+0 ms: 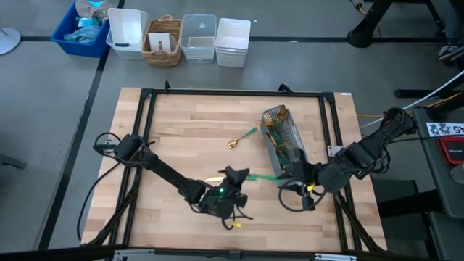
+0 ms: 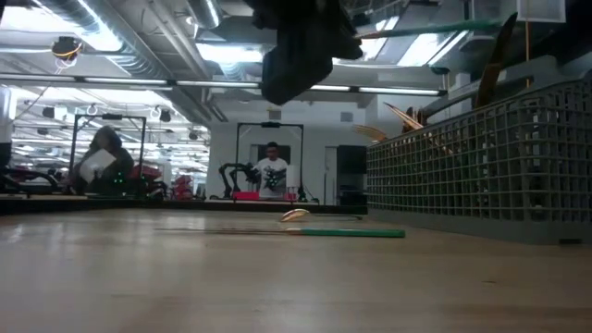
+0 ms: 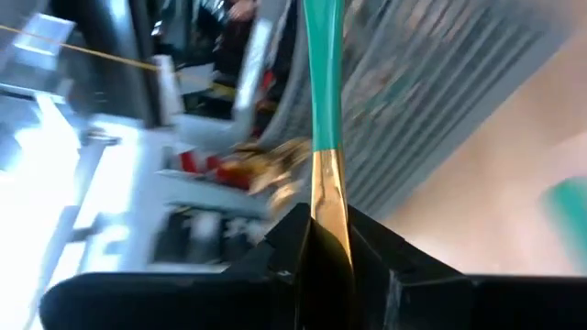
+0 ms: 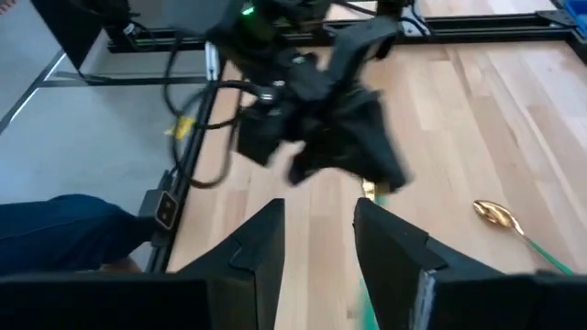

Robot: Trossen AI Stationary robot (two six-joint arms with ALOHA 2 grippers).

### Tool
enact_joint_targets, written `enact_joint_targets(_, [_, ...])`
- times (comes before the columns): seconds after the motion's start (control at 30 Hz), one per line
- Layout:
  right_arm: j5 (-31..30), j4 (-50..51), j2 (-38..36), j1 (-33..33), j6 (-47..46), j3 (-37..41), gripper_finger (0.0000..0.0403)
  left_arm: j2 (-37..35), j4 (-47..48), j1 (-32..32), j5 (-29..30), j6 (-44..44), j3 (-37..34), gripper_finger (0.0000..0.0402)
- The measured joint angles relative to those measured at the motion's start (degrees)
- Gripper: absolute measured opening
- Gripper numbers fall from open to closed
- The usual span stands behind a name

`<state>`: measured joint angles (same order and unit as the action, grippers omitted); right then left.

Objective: Sort silverware
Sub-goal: Put the bottom left knife into the bottom section of the basket

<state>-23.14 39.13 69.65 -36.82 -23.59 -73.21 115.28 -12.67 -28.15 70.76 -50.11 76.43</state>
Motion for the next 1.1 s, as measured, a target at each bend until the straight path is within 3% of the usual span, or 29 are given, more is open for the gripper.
enact_joint_targets(0.1, [-0.28, 0.05, 0.0, -1.11, -0.02, 0.0, 0.0131, 0.0, 0.01, 1.88, 3.31, -8.34, 1.63, 0.0041])
enact_joint_targets(0.4, [-0.27, 0.01, 0.0, -5.05, -0.05, 0.0, 0.0131, 0.0, 0.06, 9.34, 2.85, -35.94, 5.65, 0.0049])
enact_joint_targets(0.77, [0.21, -0.01, 0.02, -6.82, -0.09, 0.0, 0.0131, 0.0, -0.41, 16.81, -11.64, -57.6, 7.6, 0.0044])
enact_joint_targets(1.1, [0.22, 0.01, 0.04, -6.71, 0.68, 0.0, 0.0131, 0.0, -0.42, 20.97, -29.46, -66.96, 7.63, 0.0037])
